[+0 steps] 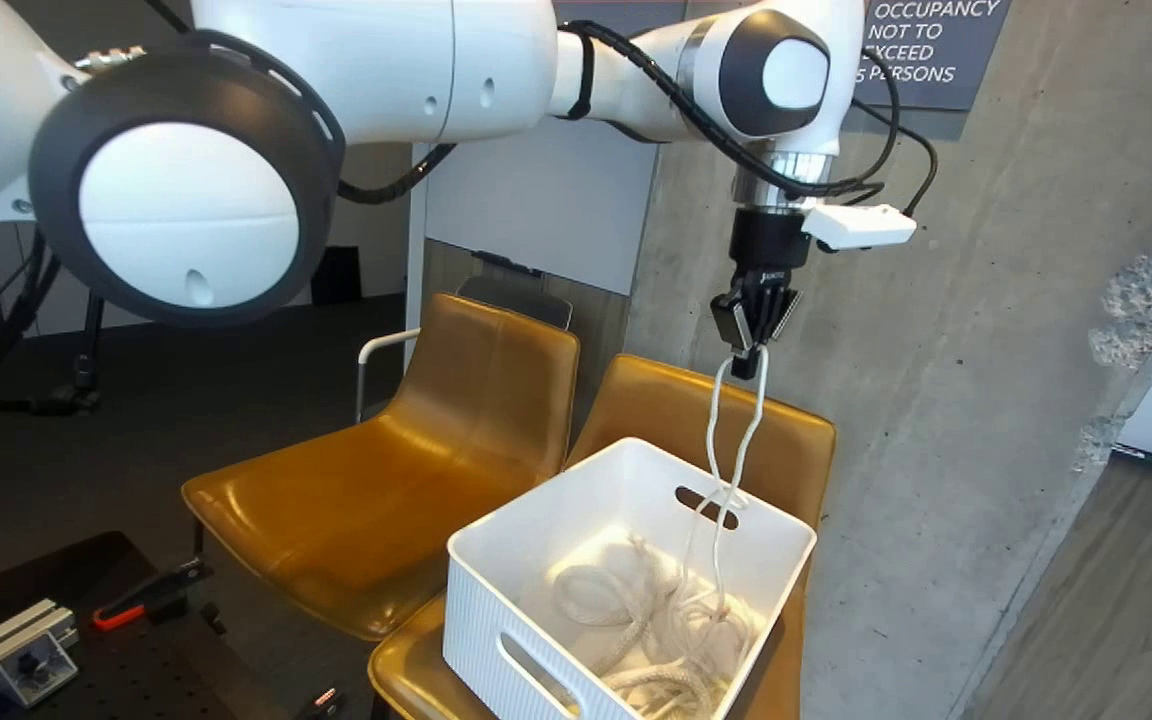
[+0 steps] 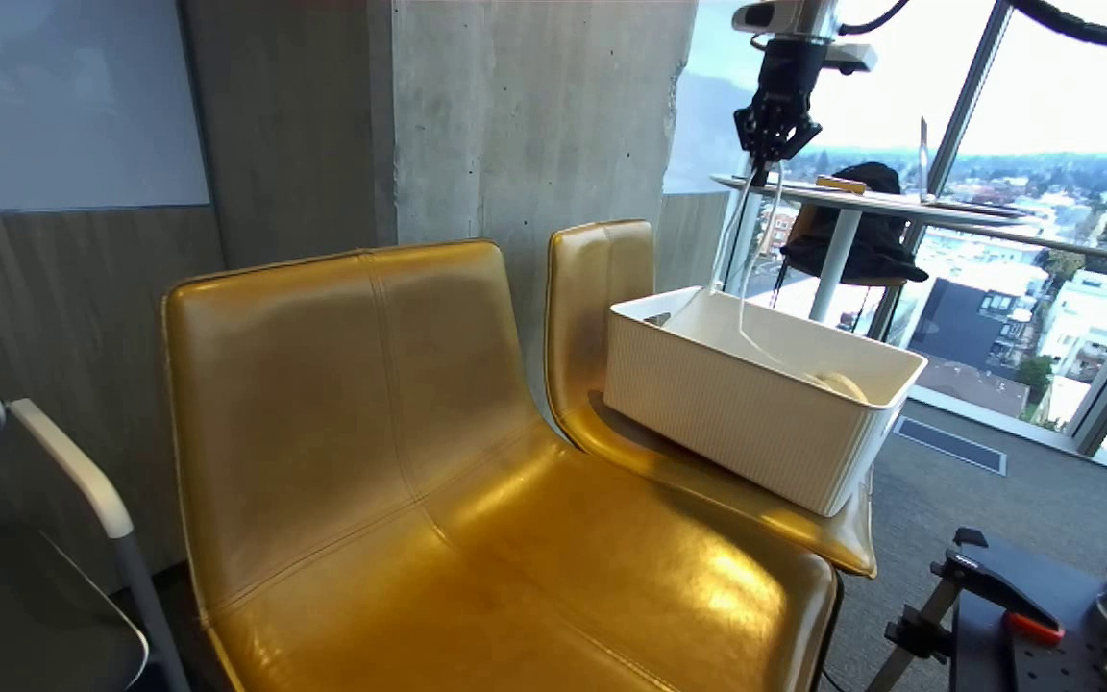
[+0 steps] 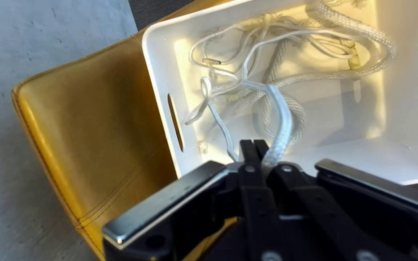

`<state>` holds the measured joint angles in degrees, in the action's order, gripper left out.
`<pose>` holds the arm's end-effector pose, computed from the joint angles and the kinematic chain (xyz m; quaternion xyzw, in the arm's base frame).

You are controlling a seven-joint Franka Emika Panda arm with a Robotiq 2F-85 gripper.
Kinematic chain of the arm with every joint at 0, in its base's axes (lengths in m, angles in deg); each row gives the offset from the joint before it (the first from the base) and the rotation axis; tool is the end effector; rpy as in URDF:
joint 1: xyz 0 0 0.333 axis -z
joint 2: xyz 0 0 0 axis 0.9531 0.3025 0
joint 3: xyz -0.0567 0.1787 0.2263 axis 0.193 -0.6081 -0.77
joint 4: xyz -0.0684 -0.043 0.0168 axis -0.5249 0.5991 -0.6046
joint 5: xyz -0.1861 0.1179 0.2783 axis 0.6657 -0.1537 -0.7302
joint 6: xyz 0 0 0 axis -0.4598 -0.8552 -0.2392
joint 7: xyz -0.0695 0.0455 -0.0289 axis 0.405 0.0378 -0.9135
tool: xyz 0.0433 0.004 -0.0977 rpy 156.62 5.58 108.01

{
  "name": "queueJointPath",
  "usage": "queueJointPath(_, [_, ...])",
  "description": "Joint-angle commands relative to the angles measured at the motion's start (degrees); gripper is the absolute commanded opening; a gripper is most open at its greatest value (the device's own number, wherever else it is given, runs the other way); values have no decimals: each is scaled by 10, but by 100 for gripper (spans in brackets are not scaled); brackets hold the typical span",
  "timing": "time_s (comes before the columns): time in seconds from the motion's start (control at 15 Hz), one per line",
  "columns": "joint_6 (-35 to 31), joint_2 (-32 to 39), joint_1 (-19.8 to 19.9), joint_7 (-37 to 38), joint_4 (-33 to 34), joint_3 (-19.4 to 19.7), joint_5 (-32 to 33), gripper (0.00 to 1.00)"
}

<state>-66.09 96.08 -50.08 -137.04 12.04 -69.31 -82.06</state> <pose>0.6605 -0.2842 0.4531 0.8006 0.5973 0.0025 0.0467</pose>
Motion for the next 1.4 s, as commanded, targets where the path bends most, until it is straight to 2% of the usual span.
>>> queueJointPath(0.0, [2,26,-22,9,24,-13,-6,1])
queueJointPath(0.2, [-1,31,-50,21,15,-15,-1,1])
queueJointPath(0.47, [10,50,-67,41,15,-12,1,1])
queueJointPath(1.07, [74,102,-41,40,19,10,22,1])
queueJointPath(1.27, [87,113,-35,36,22,7,22,1])
queueJointPath(1.33, [90,114,-34,39,23,4,19,29])
